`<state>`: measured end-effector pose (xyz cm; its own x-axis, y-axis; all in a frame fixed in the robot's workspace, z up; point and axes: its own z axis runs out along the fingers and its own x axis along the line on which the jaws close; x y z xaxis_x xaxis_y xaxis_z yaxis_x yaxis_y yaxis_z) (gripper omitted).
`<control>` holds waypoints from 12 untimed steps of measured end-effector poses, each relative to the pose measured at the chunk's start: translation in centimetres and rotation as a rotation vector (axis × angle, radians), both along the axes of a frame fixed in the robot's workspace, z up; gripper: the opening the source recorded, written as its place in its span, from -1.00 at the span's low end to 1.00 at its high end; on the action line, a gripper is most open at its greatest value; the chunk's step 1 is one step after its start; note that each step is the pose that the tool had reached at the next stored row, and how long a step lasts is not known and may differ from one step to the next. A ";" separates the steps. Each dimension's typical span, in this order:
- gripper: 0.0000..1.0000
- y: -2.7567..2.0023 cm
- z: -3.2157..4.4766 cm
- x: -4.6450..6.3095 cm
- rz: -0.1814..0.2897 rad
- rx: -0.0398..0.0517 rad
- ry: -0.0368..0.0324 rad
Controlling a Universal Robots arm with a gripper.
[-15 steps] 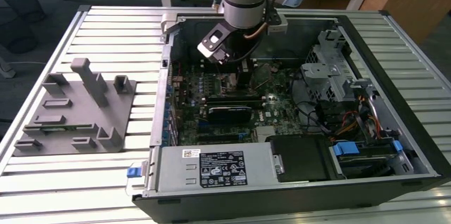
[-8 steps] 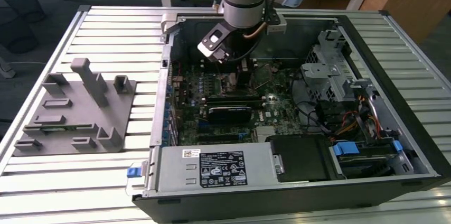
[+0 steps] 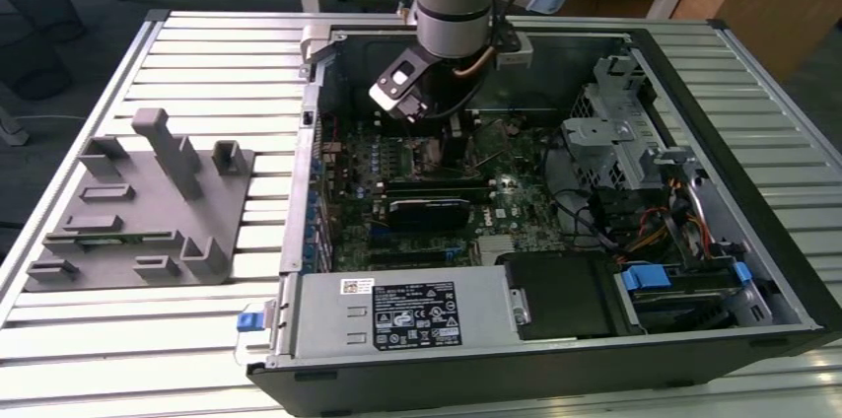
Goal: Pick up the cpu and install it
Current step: 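Place the cpu into insertion slot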
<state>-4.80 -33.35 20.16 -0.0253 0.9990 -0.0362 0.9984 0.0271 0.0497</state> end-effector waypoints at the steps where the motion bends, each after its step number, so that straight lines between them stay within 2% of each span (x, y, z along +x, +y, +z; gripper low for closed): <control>1: 0.09 0.00 -0.06 0.0 0.000 -0.0001 0.0000; 12: 0.09 0.00 -0.42 -0.3 -0.001 0.0000 0.0000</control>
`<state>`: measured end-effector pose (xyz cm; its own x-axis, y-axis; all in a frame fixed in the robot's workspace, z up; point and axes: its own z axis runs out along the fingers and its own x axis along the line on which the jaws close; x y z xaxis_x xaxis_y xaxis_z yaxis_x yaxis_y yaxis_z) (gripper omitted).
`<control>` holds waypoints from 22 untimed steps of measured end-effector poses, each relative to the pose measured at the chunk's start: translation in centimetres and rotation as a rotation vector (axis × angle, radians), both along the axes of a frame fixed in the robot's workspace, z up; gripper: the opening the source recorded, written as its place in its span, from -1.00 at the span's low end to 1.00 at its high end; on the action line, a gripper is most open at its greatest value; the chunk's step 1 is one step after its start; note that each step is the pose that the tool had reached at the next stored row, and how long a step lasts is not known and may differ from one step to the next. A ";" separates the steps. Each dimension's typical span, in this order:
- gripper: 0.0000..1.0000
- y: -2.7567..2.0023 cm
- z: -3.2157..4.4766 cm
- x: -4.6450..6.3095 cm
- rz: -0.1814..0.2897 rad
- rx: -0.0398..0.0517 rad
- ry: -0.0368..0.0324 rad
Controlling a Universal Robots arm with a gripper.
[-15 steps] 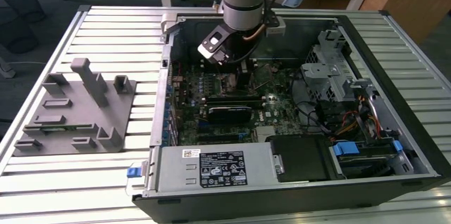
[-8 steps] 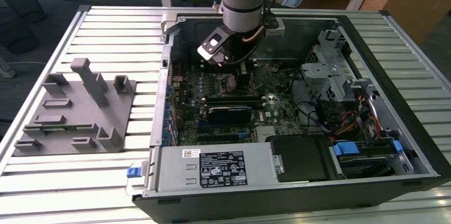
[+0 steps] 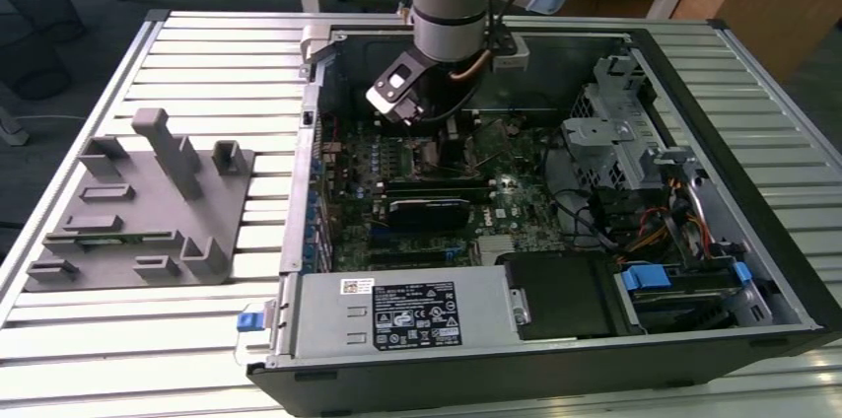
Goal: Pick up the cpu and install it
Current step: 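Place the cpu into insertion slot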
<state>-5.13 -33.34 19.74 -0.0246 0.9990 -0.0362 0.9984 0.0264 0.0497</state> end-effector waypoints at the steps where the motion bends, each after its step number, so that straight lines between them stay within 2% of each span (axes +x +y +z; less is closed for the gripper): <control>1: 0.09 0.00 -0.03 0.0 -0.003 0.0000 0.0000; 6: 0.09 0.00 -0.27 0.0 -0.031 0.0002 0.0000; 11: 0.09 0.01 -0.47 0.0 -0.032 0.0050 0.0001; 22: 0.09 0.01 -0.51 0.0 -0.032 0.0067 0.0002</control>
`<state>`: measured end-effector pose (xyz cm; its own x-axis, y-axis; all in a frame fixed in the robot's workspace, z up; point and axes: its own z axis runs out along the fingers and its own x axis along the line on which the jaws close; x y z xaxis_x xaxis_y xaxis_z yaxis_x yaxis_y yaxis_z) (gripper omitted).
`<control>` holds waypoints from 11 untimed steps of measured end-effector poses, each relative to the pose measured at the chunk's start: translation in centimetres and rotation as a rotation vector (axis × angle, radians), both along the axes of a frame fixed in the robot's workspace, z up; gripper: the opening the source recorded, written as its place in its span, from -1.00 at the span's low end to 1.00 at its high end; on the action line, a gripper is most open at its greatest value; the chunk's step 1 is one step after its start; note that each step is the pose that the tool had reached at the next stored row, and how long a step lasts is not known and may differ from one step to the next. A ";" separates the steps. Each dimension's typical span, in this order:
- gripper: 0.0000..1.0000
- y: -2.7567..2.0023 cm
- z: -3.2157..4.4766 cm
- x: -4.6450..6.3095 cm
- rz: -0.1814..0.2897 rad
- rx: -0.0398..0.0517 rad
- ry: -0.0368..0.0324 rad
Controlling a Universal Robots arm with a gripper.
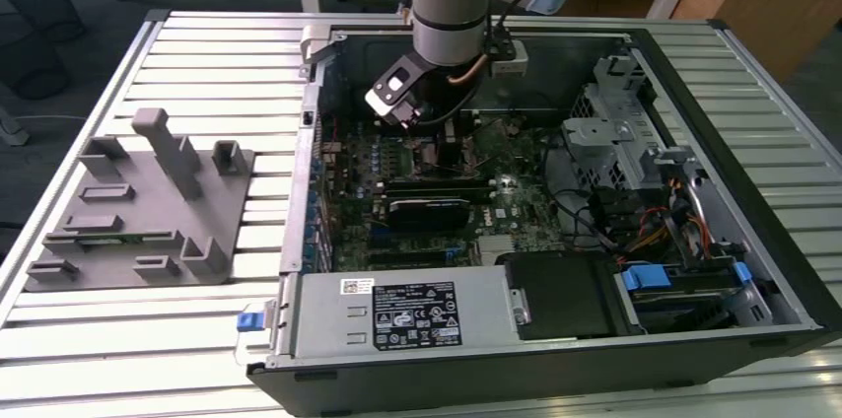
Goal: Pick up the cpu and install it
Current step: 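Place the cpu into insertion slot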
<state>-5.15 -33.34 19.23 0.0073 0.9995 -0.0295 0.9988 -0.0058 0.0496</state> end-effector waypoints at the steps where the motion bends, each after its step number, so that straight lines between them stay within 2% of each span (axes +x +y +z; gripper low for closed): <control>1: 0.09 0.00 0.00 0.0 0.000 0.0022 0.0000; 4: 0.09 0.01 -0.02 0.0 0.000 0.0056 -0.0003; 11: 0.09 0.00 -0.14 -0.1 0.000 0.0056 0.0001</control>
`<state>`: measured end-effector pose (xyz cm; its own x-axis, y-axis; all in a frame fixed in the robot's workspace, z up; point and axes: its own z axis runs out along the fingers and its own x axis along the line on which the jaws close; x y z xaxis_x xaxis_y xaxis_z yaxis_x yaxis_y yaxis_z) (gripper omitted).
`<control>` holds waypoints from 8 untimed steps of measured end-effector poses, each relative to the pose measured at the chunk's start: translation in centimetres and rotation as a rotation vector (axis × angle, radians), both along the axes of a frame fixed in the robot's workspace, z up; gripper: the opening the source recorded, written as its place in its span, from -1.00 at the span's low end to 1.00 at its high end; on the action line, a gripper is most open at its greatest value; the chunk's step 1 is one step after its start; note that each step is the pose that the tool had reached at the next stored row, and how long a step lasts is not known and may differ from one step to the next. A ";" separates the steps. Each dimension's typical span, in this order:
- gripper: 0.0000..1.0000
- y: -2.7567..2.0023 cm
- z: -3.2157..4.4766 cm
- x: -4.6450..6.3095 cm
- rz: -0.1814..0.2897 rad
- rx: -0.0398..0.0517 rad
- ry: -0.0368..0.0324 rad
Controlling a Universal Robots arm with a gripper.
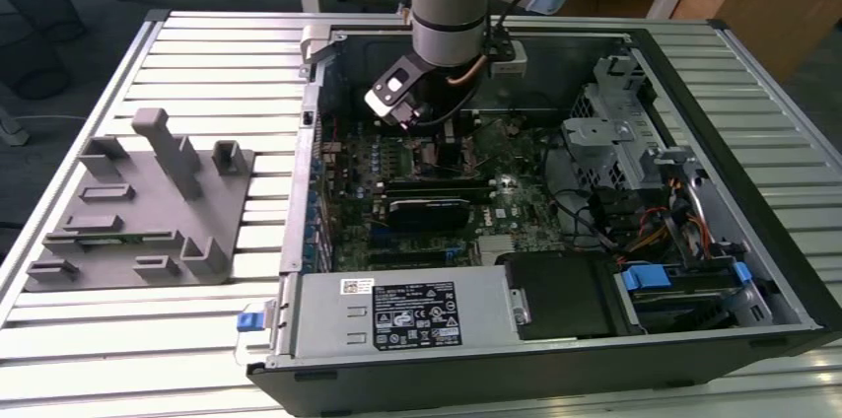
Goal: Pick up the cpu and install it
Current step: 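Place the cpu into insertion slot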
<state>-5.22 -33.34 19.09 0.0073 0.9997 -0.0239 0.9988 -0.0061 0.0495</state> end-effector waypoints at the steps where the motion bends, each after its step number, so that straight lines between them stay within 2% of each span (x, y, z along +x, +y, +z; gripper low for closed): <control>1: 0.09 0.00 0.00 0.0 0.000 0.0002 -0.0001; 6: 0.11 0.01 -0.02 0.0 0.000 0.0011 -0.0004; 7: 0.22 0.01 -0.02 0.0 0.000 0.0010 -0.0004; 8: 0.22 0.00 -0.01 0.0 0.000 0.0008 -0.0001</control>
